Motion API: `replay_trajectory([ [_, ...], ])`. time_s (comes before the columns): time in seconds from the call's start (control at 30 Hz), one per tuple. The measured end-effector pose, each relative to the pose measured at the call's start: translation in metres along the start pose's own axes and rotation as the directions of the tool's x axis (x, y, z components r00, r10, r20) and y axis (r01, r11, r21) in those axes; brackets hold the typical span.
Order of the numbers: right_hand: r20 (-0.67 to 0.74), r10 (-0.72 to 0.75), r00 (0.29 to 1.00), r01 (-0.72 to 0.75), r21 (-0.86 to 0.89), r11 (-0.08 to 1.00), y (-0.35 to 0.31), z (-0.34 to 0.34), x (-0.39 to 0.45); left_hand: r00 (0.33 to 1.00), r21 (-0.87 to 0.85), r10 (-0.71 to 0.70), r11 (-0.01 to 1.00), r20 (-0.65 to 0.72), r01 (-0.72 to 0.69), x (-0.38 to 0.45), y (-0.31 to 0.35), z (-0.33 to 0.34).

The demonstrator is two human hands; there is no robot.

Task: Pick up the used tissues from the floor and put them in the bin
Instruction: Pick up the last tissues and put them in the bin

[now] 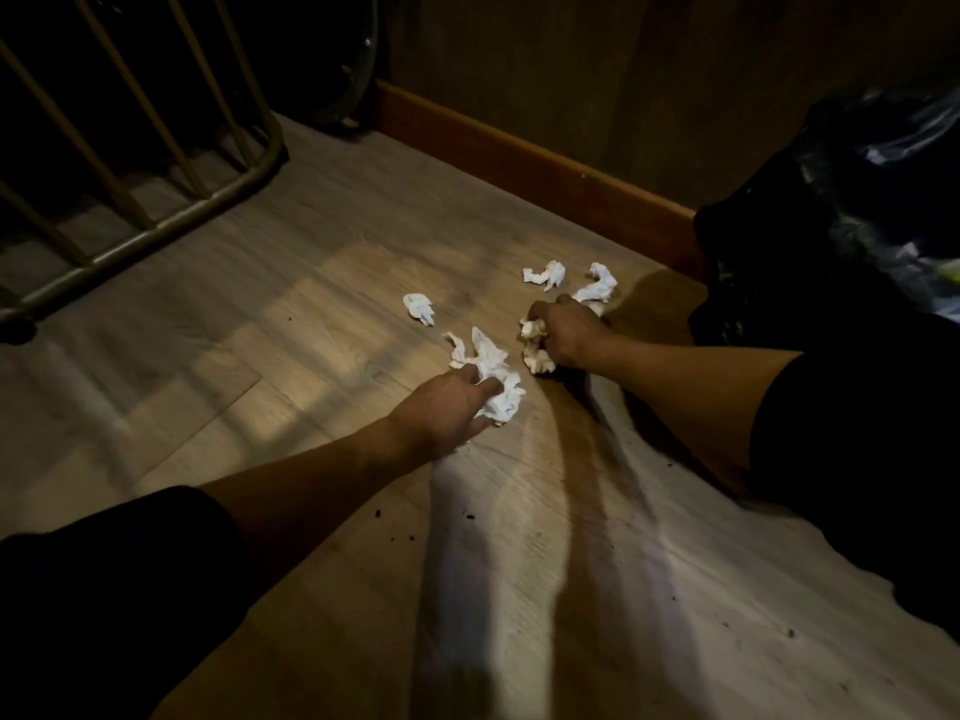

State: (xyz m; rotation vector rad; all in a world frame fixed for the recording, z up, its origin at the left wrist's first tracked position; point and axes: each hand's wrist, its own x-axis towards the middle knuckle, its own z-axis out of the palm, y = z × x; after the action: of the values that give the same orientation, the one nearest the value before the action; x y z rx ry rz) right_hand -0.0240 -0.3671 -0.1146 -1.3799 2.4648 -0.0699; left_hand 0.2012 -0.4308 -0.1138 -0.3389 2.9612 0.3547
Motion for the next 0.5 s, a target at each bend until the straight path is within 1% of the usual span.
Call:
replay_trajectory([
  [0.13,0.074,0.024,0.997,-0.031,0.095,0.995,-0.003,-0.019,-0.024,0.995,-0.086,-0.098,0.991,0.020,0.099,-0.007,0.006,-0.017],
  [0.27,0.012,-0.004,1.000,0.002,0.147,0.989,-0.007,-0.059,-0.046,0.985,-0.141,-0.174,0.975,-0.013,0.170,-0.015,0.004,-0.045],
  [0.33,-0.034,0.020,0.999,-0.012,0.221,0.975,-0.014,-0.089,-0.059,0.978,-0.165,-0.199,0.969,-0.062,0.186,-0.019,0.007,-0.066],
  [0.43,-0.046,0.115,0.992,-0.083,0.437,0.896,-0.025,-0.131,-0.082,0.949,-0.237,-0.240,0.953,-0.207,0.190,-0.028,0.023,-0.107],
  [0.5,-0.031,0.166,0.986,-0.112,0.615,0.780,-0.029,-0.156,-0.100,0.919,-0.315,-0.293,0.927,-0.265,0.205,-0.033,0.037,-0.134],
])
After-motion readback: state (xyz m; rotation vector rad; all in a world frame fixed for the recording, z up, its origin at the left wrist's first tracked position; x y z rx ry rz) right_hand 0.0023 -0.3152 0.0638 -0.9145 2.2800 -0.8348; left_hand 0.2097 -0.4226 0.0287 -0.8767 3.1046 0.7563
